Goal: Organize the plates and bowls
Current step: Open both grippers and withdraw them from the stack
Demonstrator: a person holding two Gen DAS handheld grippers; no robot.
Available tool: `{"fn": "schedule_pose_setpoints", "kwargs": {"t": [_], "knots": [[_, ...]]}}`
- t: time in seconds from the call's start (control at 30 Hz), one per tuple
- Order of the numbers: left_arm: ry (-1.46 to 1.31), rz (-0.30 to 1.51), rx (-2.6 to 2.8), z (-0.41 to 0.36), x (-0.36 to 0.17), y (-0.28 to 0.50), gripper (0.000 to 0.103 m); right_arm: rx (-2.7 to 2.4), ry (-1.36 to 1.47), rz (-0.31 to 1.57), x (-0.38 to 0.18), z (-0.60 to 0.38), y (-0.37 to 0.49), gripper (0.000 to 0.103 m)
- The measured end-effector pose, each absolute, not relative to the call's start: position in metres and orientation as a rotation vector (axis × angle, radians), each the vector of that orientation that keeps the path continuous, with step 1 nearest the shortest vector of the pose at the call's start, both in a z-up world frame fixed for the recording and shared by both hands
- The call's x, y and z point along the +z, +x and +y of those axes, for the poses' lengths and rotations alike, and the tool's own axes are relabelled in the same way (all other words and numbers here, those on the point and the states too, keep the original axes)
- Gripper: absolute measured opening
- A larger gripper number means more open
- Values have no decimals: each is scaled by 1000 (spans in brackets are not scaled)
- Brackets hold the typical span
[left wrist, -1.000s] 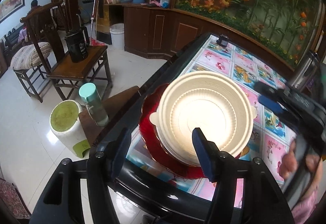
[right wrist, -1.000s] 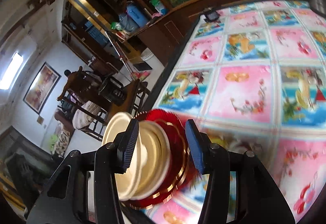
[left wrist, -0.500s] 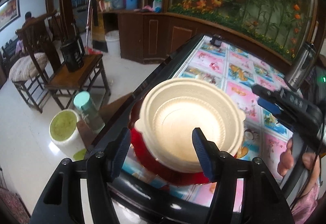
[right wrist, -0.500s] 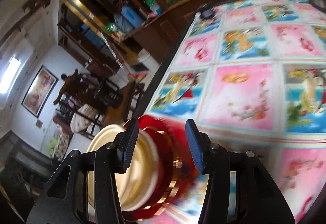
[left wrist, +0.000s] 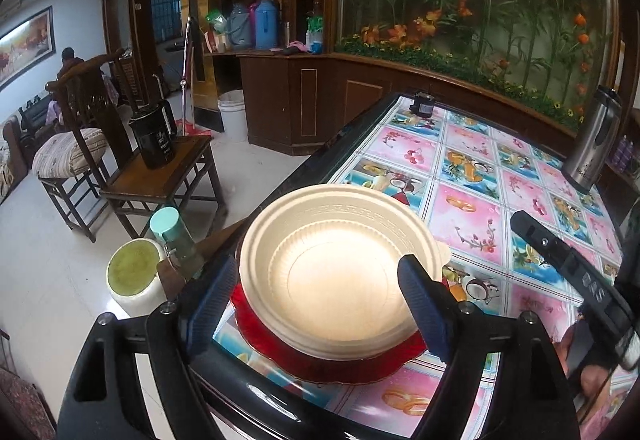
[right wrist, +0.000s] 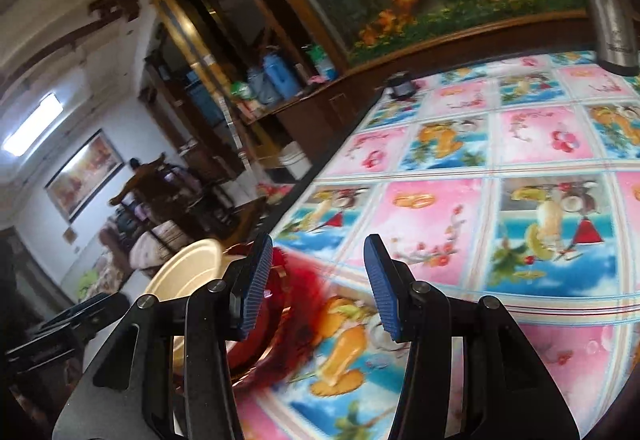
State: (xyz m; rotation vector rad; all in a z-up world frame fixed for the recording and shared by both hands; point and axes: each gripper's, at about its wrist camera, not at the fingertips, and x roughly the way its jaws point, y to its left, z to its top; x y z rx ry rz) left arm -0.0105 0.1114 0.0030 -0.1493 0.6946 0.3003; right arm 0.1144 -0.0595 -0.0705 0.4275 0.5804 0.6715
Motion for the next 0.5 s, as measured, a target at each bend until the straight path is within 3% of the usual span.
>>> {"fn": "schedule_pose_setpoints", "kwargs": {"t": [0.5], "knots": [[-242, 649, 300, 124, 5, -25, 83, 913, 124, 470, -61, 10, 25, 48]]}}
